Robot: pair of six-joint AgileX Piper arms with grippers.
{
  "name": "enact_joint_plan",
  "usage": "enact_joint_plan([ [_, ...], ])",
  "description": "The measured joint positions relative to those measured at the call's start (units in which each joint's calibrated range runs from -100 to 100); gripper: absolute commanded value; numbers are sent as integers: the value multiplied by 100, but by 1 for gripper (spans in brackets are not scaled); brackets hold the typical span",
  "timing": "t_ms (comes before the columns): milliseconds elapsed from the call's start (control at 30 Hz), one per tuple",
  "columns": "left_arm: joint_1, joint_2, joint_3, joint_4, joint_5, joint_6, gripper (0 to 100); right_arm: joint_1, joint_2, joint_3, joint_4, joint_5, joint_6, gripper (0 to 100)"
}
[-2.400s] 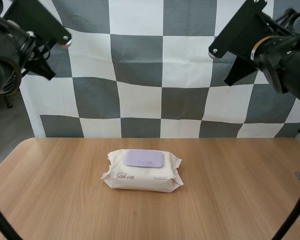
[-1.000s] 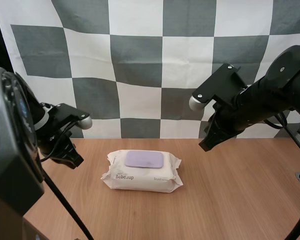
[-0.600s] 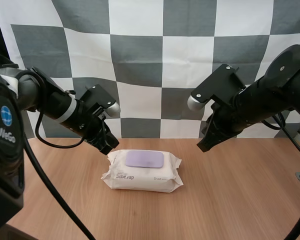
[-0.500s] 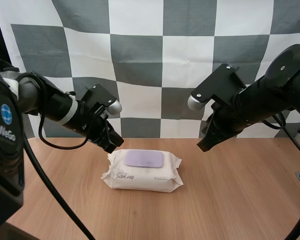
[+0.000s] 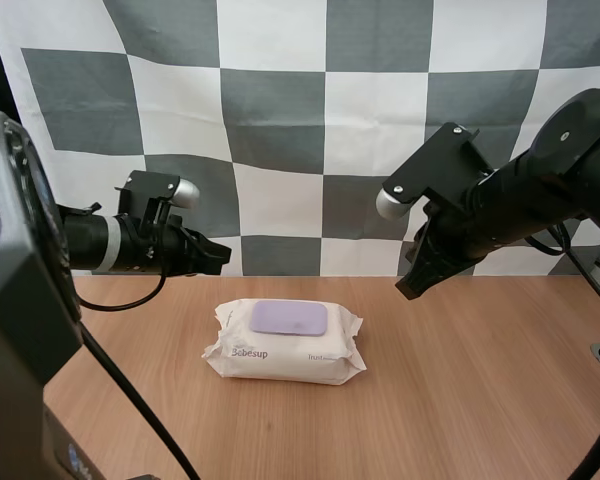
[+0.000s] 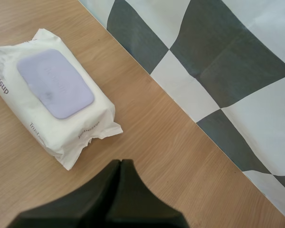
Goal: Open the wet wipes lid
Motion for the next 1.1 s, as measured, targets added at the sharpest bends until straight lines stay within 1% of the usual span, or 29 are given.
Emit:
enact_joint_plan([
  [33,31,0,63,-175,0,58,0,0,0,0,26,0,0,0],
  [100,34,0,249,-423,0,215,0,0,0,0,78,0,0,0],
  [167,34,0,462,-503,16,370,0,0,0,0,146,0,0,0],
  [333,34,107,678,-382,16,373,0,0,0,0,380,-53,0,0],
  [533,34,186,678,404,-183,-332,0,0,0,0,345,-53,0,0],
  [700,34,186,678,1007,-348,-699,0,0,0,40,345,-53,0,0],
  [967,36,186,711,1916,-527,-1043,0,0,0,353,345,-363,0,0],
  [1033,36,186,788,2051,-527,-1043,0,0,0,366,345,-438,0,0],
  [1100,36,186,902,2056,-527,-970,0,0,0,366,356,-438,0,0],
])
